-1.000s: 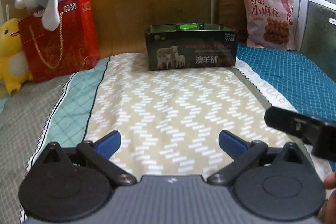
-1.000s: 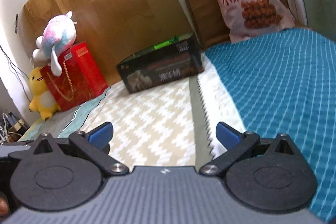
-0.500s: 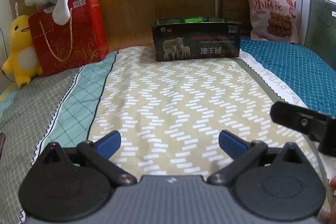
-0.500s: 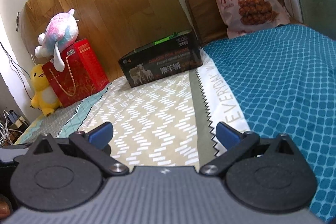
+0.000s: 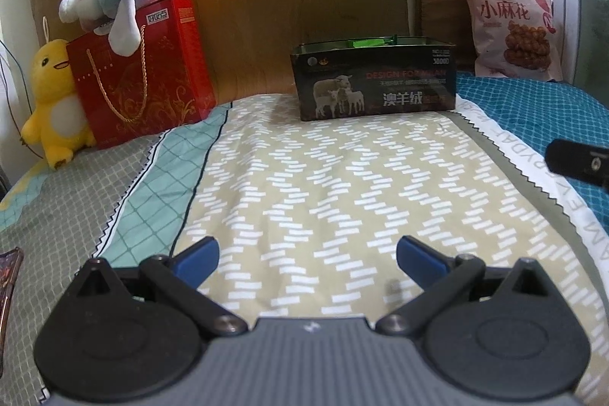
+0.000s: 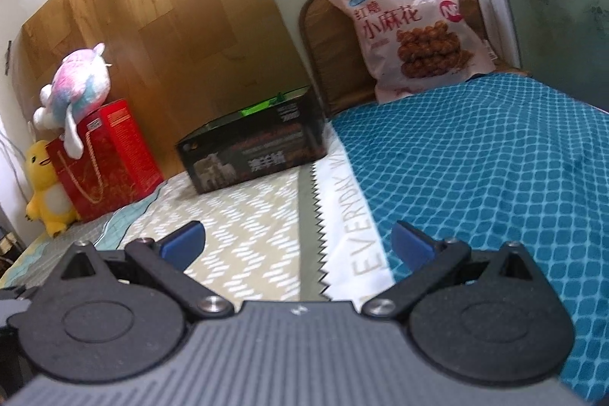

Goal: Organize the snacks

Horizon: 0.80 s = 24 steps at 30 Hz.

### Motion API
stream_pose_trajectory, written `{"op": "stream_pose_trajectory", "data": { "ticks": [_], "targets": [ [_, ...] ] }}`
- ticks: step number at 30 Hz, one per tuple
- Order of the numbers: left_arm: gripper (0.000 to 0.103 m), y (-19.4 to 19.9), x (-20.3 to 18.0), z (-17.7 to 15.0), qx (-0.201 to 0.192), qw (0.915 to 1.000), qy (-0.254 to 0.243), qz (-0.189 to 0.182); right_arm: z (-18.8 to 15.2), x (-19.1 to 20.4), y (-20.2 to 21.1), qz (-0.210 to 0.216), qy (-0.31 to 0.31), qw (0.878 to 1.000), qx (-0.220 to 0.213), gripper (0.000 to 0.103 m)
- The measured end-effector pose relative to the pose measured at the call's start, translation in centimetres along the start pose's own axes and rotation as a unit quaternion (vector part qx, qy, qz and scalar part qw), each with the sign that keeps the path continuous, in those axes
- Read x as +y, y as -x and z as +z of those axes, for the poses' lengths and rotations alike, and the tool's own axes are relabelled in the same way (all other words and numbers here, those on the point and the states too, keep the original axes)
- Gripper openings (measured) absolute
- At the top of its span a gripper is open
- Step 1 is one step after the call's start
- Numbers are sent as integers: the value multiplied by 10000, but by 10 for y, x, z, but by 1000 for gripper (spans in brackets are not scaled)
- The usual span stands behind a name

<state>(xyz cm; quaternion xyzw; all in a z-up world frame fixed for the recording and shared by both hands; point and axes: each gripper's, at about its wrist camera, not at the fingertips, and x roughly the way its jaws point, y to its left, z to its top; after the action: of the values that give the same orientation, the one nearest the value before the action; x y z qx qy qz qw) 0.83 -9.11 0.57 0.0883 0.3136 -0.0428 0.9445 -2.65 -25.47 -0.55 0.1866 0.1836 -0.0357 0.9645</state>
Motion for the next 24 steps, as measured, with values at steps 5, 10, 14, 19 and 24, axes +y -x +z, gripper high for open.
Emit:
{"op": "stream_pose_trajectory", "data": {
  "ticks": [5, 10, 14, 19, 24],
  "targets": [
    [103, -6, -4, -4, 51, 9999, -56, 76, -6, -1, -4, -114, 96, 9999, -9, 103],
    [103, -7, -9, -8, 6, 9997, -158, 175, -6, -7, -7, -20, -82, 9999, 96, 103],
    [103, -8, -8, -8, -32, 9997, -173, 176, -6, -9, -8, 47, -214, 9997, 119, 103],
    [103, -8, -5, -9, -21, 9999, -111, 119, -6, -11, -8, 72, -376, 9992, 137, 103],
    [103, -9, -3, -9, -7, 10000, -63, 67, -6, -11, -9, 92, -401, 9990, 149, 103]
  ]
}}
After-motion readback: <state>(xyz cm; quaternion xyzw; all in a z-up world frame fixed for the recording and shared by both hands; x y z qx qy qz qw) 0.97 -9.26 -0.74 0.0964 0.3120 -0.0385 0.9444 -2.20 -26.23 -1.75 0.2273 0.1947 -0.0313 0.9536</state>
